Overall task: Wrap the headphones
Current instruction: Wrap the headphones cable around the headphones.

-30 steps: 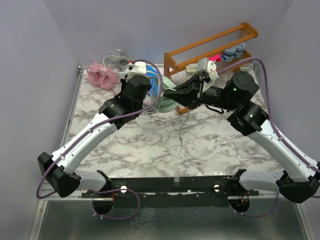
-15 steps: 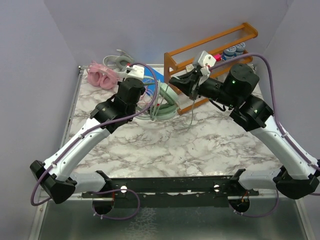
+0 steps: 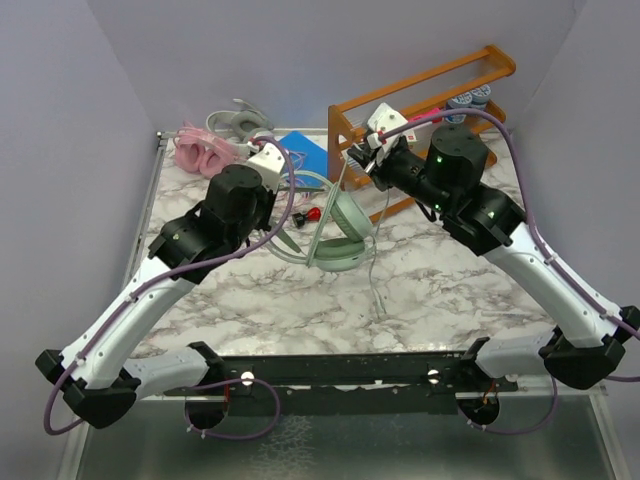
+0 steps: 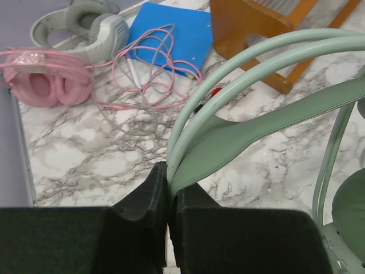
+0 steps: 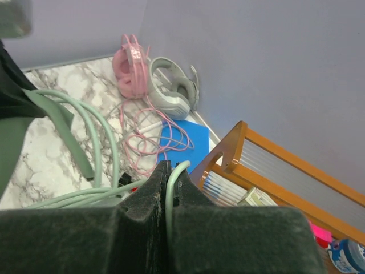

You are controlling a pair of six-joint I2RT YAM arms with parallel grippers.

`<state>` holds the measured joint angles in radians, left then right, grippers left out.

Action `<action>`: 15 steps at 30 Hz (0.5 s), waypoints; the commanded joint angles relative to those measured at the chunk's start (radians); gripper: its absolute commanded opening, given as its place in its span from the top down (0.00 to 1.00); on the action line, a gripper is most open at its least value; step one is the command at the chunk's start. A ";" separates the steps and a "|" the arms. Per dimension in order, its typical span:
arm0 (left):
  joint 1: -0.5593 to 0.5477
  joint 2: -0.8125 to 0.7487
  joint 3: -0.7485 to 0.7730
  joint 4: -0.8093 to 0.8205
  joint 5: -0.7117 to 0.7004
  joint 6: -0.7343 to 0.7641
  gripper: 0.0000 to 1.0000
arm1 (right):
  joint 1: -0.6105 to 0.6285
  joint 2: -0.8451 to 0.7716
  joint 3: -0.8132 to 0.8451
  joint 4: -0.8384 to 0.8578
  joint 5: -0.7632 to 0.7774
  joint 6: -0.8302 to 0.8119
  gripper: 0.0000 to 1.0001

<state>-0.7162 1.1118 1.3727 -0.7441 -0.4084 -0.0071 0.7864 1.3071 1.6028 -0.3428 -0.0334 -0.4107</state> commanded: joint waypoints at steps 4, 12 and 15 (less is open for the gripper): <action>-0.004 -0.090 0.005 -0.015 0.229 0.028 1.00 | -0.021 -0.036 -0.070 0.067 0.087 -0.083 0.96; -0.004 -0.160 0.010 -0.028 0.360 0.012 1.00 | -0.045 -0.090 -0.192 0.172 0.065 -0.122 0.96; -0.003 -0.168 0.043 -0.032 0.346 -0.023 1.00 | -0.049 -0.104 -0.228 0.208 0.055 -0.121 0.96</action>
<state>-0.7155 0.9886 1.3720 -0.8062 -0.1505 0.0284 0.7555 1.2362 1.4124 -0.2375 0.0086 -0.5060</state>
